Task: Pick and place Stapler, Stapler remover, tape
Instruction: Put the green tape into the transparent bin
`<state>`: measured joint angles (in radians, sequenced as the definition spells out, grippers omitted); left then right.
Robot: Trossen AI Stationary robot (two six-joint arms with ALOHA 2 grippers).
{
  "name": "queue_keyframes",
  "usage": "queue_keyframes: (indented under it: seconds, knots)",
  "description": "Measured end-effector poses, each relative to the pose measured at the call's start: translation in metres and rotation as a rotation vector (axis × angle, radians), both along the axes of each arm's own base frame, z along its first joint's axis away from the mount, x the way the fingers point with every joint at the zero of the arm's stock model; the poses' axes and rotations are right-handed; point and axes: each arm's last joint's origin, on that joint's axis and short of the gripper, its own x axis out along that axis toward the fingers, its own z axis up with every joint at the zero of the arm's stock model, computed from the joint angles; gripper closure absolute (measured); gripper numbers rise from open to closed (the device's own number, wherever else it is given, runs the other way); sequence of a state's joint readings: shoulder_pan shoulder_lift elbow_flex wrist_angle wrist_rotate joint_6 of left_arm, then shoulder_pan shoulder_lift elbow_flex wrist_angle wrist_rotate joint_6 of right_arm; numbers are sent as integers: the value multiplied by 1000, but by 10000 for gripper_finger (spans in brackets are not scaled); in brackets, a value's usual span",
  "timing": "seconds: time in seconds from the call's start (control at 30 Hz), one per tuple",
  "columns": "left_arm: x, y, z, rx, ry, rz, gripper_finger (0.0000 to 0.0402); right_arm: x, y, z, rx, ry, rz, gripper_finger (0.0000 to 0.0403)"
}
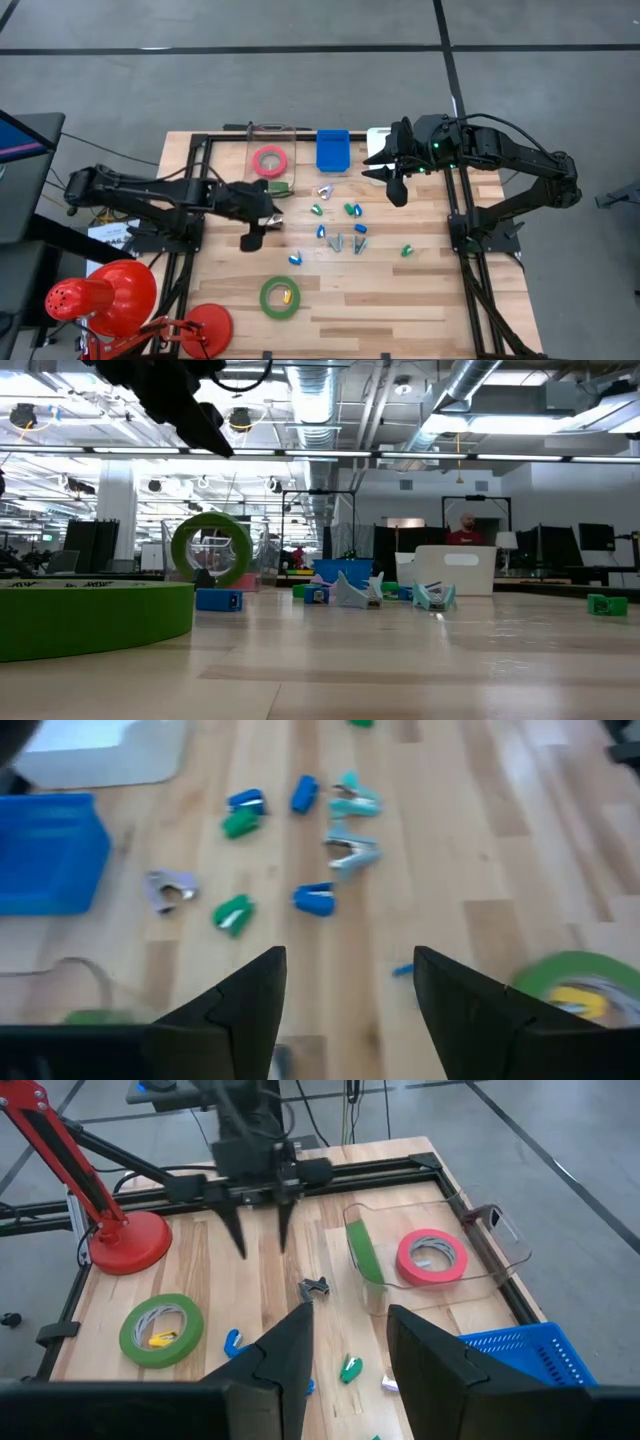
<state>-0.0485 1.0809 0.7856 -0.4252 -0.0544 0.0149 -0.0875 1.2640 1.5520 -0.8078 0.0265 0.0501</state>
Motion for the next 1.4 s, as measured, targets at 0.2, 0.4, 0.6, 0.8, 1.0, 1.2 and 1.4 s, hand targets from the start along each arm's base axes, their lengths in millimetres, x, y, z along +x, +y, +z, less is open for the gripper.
queue_keyframes:
  seconds: [0.2, 0.4, 0.6, 0.8, 1.0, 1.2, 1.4]
  knots:
    - [-2, -18, 0, -51, 2, -39, 192, 0, 0, 0, -5, 1, 3, 281]
    - [0, -33, 20, -83, -43, -82, 192, 0, 0, 0, -7, 1, 4, 281]
    - [-7, -40, 34, -128, 50, -62, 192, 0, 0, 0, -7, 1, 4, 281]
    - [-5, -50, 41, -148, 126, -66, 192, 0, 0, 0, -7, 1, 4, 281]
    - [8, -64, 34, -207, 197, -32, 192, 0, 0, 0, -6, 1, 4, 281]
    - [21, -77, 12, -358, 339, 50, 192, 0, 0, 0, -5, 1, 4, 281]
    - [33, -87, -10, -486, 479, 128, 192, 0, 0, 0, -7, 2, 5, 281]
